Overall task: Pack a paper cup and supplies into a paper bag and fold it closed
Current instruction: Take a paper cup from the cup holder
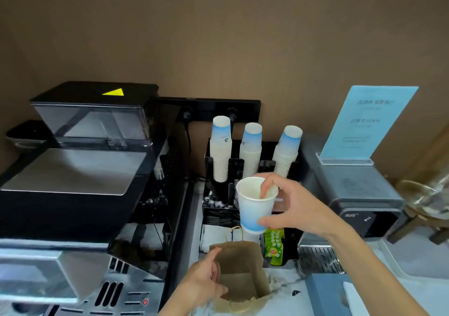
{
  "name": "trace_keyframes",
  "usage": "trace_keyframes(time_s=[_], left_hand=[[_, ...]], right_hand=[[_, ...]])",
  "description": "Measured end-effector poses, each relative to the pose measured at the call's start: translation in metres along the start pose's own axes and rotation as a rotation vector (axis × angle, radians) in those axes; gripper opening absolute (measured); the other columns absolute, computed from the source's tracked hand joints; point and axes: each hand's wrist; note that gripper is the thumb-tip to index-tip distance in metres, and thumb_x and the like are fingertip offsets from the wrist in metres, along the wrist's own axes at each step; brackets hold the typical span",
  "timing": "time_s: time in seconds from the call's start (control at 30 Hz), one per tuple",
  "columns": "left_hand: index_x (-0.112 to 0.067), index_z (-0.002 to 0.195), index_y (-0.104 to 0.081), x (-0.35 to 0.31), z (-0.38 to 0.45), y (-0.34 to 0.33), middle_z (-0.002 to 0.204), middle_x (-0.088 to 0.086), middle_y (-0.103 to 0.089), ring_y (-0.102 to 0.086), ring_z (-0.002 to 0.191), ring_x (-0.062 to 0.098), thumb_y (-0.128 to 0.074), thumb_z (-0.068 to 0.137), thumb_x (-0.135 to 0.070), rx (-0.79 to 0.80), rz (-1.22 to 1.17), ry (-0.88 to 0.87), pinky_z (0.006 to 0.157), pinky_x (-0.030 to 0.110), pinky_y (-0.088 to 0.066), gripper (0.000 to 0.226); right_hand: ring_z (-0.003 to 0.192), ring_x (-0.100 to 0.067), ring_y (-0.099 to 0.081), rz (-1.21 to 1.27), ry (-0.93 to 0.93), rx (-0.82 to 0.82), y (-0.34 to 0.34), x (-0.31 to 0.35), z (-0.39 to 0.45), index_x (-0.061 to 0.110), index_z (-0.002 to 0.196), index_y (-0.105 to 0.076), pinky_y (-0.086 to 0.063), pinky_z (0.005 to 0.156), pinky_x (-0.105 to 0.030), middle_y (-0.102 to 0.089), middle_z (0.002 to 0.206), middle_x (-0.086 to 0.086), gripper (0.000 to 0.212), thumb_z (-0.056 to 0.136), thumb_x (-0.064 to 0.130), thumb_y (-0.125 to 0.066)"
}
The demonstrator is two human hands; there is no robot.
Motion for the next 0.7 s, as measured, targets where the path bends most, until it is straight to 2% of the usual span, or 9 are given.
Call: trace_keyframes(time_s=[0.1,0.2,0.27,0.4,0.47,0.53,0.63,0.7], left_hand=[[-0.032,0.151,-0.024,0.001,-0.001,-0.002,0.078,-0.006,-0.052,-0.055,0.076,0.007,-0.078,0.076,-0.012,-0.005,0.004,-0.022,0.064,0.012,-0.043,0.095],[-0.030,0.151,-0.024,0.001,0.001,-0.002,0.091,0.001,-0.060,-0.060,0.088,0.011,-0.077,0.075,-0.014,-0.010,0.038,-0.016,0.074,0.021,-0.049,0.094],[-0.030,0.151,-0.024,0.002,0.002,-0.002,0.088,0.000,-0.058,-0.060,0.086,0.012,-0.077,0.073,-0.014,-0.011,0.038,-0.021,0.073,0.023,-0.049,0.095],[-0.030,0.150,-0.025,0.005,0.004,-0.002,0.081,-0.003,-0.054,-0.057,0.078,0.011,-0.077,0.072,-0.013,-0.020,0.039,-0.052,0.067,0.022,-0.046,0.095],[-0.032,0.149,-0.026,0.006,0.005,-0.004,0.080,-0.003,-0.054,-0.056,0.074,0.010,-0.078,0.071,-0.014,-0.025,0.034,-0.055,0.065,0.021,-0.044,0.095],[-0.032,0.149,-0.026,0.005,0.004,-0.006,0.078,-0.002,-0.054,-0.055,0.071,0.010,-0.078,0.072,-0.013,-0.018,0.037,-0.055,0.062,0.020,-0.043,0.095],[-0.030,0.151,-0.022,0.003,0.002,-0.007,0.080,-0.001,-0.056,-0.057,0.072,0.011,-0.079,0.074,-0.013,-0.014,0.055,-0.044,0.059,0.021,-0.046,0.097],[-0.029,0.152,-0.021,0.003,0.002,-0.008,0.079,-0.001,-0.057,-0.059,0.073,0.012,-0.080,0.072,-0.013,-0.009,0.057,-0.051,0.062,0.025,-0.049,0.100]], right_hand=[[0.116,-0.010,-0.057,-0.133,0.009,0.077,-0.017,-0.016,-0.012,0.015,0.085,-0.061,-0.054,0.094,-0.032,-0.055,0.128,0.013,0.030,0.069,0.014,-0.086],[0.111,-0.006,-0.052,-0.401,0.004,0.106,-0.033,-0.031,-0.021,0.026,0.089,-0.056,-0.046,0.090,-0.022,-0.050,0.121,0.018,0.037,0.065,0.029,-0.085],[0.105,-0.010,-0.049,-0.532,-0.054,0.127,-0.043,-0.035,-0.026,0.035,0.101,-0.046,-0.048,0.088,-0.026,-0.045,0.116,0.019,0.051,0.062,0.031,-0.080],[0.101,-0.012,-0.046,-0.635,-0.169,0.279,-0.063,-0.035,-0.030,0.051,0.137,-0.020,-0.052,0.086,-0.037,-0.038,0.118,0.014,0.091,0.065,0.026,-0.071],[0.095,-0.020,-0.051,-0.793,-0.146,0.322,-0.072,-0.039,-0.027,0.043,0.139,-0.021,-0.055,0.076,-0.045,-0.035,0.114,0.007,0.089,0.068,0.026,-0.072],[0.090,-0.028,-0.056,-0.959,-0.088,0.341,-0.080,-0.043,-0.024,0.027,0.130,-0.030,-0.055,0.068,-0.048,-0.036,0.112,0.001,0.077,0.067,0.029,-0.075],[0.090,-0.033,-0.058,-1.073,-0.096,0.400,-0.089,-0.047,-0.019,0.020,0.128,-0.030,-0.052,0.063,-0.041,-0.046,0.113,-0.007,0.078,0.067,0.031,-0.077],[0.095,-0.035,-0.060,-1.099,-0.148,0.410,-0.095,-0.052,-0.011,0.016,0.129,-0.032,-0.046,0.062,-0.038,-0.051,0.115,-0.012,0.077,0.068,0.030,-0.077]])
Point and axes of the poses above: each hand's wrist, its own z-axis towards the middle knuckle, its own y-axis out of the back of the hand, x = y × z
